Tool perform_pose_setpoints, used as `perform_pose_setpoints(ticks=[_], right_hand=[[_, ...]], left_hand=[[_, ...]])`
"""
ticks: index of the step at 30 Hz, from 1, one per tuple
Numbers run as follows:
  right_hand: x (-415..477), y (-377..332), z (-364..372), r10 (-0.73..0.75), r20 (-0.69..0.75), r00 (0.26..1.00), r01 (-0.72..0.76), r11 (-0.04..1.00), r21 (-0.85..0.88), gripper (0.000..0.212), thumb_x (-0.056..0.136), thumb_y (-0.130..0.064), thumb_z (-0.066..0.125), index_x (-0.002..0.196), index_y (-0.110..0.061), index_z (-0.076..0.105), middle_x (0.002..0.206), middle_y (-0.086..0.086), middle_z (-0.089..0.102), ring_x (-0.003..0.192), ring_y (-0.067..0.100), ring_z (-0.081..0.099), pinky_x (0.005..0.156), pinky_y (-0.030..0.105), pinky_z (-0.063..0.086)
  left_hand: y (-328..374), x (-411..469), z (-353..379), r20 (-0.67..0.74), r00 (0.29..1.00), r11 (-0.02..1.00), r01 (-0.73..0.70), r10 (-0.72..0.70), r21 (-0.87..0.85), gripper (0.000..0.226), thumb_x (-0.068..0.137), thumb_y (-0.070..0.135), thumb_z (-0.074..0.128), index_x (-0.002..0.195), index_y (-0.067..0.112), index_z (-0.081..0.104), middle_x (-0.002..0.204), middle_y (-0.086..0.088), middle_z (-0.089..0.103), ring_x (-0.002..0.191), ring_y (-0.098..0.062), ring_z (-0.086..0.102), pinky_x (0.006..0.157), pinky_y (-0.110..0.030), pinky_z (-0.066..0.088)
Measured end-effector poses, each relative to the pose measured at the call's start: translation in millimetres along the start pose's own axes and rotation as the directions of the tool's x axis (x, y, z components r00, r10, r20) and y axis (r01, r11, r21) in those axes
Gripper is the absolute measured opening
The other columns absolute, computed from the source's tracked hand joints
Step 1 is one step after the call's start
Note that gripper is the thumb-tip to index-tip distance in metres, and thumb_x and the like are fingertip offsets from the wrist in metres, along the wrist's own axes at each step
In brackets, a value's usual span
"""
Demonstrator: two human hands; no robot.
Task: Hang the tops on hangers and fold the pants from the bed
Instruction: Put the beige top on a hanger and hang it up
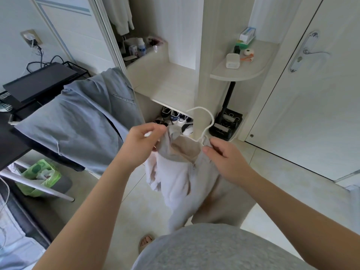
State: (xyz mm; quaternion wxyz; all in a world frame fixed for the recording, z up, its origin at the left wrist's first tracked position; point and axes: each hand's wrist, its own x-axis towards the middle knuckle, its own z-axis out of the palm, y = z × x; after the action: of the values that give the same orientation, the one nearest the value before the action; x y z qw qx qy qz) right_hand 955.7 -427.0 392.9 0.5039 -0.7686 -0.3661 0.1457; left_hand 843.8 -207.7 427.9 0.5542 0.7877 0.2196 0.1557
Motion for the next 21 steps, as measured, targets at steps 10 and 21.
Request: perform_pose_setpoints(ticks=[10, 21], right_hand=[[-1, -4, -24, -0.06, -0.058, 0.997, 0.064, 0.995, 0.081, 0.035, 0.098, -0.014, 0.057, 0.068, -0.017, 0.04, 0.054, -0.015, 0.033, 0.048, 0.003, 0.029, 0.048, 0.012, 0.025], [-7, 10, -40, -0.069, -0.139, 0.988, 0.07, 0.998, 0.006, 0.041, 0.092, -0.03, 0.056, 0.06, -0.019, 0.033, 0.056, -0.009, 0.033, 0.053, 0.007, 0.028, 0.051, 0.019, 0.025]], left_hand=[[-60, 11, -22, -0.105, 0.987, 0.912, 0.154, -0.122, 0.381, 0.047, 0.095, 0.019, 0.065, 0.137, 0.029, 0.048, 0.105, 0.007, 0.063, 0.104, -0.018, 0.061, 0.086, -0.033, 0.048], [-64, 21, -21, -0.299, 0.953, 0.9, 0.169, -0.045, 0.402, 0.024, 0.095, 0.018, 0.063, 0.073, 0.008, 0.057, 0.063, -0.002, 0.054, 0.062, -0.024, 0.044, 0.054, -0.028, 0.033]])
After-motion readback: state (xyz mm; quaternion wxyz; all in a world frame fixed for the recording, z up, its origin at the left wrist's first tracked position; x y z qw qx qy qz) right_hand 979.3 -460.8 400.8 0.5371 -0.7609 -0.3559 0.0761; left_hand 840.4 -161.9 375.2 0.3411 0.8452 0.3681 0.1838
